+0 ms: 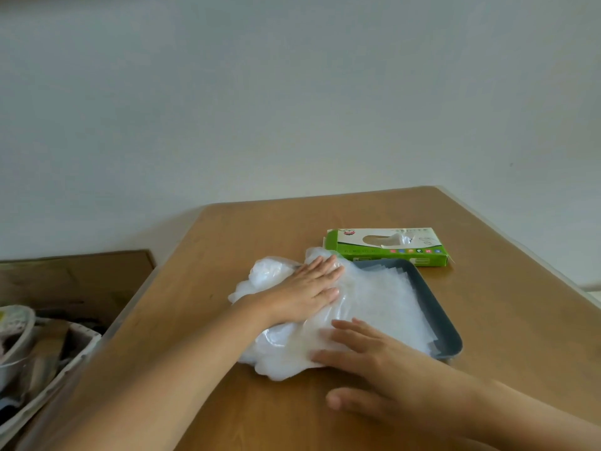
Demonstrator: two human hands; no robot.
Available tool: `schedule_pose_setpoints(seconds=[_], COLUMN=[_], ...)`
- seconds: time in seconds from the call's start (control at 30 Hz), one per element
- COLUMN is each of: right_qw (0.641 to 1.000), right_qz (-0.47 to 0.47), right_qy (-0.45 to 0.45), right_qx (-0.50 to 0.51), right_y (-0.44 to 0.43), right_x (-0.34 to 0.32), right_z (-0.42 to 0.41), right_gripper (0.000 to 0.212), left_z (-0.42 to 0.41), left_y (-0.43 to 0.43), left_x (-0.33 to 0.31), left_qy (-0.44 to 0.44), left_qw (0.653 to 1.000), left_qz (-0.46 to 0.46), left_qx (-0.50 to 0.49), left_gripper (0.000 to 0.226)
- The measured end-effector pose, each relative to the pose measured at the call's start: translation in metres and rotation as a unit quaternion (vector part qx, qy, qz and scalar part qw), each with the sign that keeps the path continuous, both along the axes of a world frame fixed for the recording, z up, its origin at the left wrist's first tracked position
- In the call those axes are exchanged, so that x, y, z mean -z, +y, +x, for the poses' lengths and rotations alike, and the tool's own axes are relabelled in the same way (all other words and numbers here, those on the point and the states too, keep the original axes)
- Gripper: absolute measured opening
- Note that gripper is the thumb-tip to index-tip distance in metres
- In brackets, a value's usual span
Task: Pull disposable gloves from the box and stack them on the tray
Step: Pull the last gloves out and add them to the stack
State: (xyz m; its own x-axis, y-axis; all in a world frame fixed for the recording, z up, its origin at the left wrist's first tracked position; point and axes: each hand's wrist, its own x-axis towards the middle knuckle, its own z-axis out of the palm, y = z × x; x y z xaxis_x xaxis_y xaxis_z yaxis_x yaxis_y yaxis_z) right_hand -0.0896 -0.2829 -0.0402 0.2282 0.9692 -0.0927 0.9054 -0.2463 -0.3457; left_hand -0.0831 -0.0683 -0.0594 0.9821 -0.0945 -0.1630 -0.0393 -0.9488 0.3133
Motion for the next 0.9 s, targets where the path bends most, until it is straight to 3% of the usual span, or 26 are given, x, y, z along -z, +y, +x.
schedule_pose_setpoints(seconds=[0.27, 0.4, 0.47, 0.53, 0.57, 0.7, 0.9], right_qw=[0.987, 0.977, 0.96, 0.959, 0.967, 0.99, 0.977], right_qz=[0.035, 0.074, 0.147, 0.226, 0.22, -0.067, -0.144], right_qy=[-0.02, 0.176, 0.235, 0.158, 0.095, -0.052, -0.13], right_qx=[-0.157, -0.099, -0.027, 0.059, 0.091, 0.11, 0.094], right_y=[0.018, 0.006, 0.0, -0.002, -0.003, -0.017, -0.032], right_x=[0.017, -0.002, -0.018, -0.019, -0.016, 0.008, 0.003], right_z=[-0.017, -0.022, -0.012, 0.015, 0.03, 0.074, 0.085], right_gripper=[0.049, 0.029, 0.022, 0.025, 0.029, 0.079, 0.086], left_z=[-0.001, -0.001, 0.0, 0.001, 0.001, -0.001, -0.019], left_y=[-0.001, -0.003, -0.002, 0.0, 0.0, 0.006, 0.044], left_x=[-0.006, -0.005, -0.004, -0.004, -0.003, -0.005, -0.013], left_qy=[0.01, 0.01, 0.005, 0.001, 0.0, -0.002, 0.038], left_qw=[1.0, 1.0, 1.0, 0.999, 0.999, 0.996, 0.996], left_qz=[-0.018, 0.009, 0.026, 0.038, 0.043, 0.083, 0.085], left_qx=[-0.006, 0.0, 0.006, 0.014, 0.018, 0.025, -0.01], left_gripper=[0.057, 0.073, 0.078, 0.082, 0.085, 0.098, 0.114])
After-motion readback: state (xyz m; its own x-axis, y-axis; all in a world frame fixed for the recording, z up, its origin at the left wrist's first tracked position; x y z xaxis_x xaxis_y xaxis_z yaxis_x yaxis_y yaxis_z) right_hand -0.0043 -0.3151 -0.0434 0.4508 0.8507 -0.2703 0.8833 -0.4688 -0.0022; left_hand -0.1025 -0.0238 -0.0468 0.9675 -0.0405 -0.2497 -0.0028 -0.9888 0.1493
